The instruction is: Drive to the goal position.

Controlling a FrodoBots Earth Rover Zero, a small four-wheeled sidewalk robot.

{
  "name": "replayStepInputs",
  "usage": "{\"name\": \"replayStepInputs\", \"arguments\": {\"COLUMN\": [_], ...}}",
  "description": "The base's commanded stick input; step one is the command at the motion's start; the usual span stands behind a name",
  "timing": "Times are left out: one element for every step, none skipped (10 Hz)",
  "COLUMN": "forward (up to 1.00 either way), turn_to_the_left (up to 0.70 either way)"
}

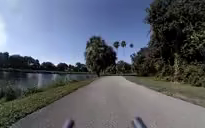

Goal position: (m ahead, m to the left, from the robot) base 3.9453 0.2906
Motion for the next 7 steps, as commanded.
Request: {"name": "replayStepInputs", "arguments": {"forward": [0.85,0.85,0.85,0.85,0.85,0.85,0.85], "turn_to_the_left": [0.0,0.0,0.0,0.0,0.0,0.0,0.0]}}
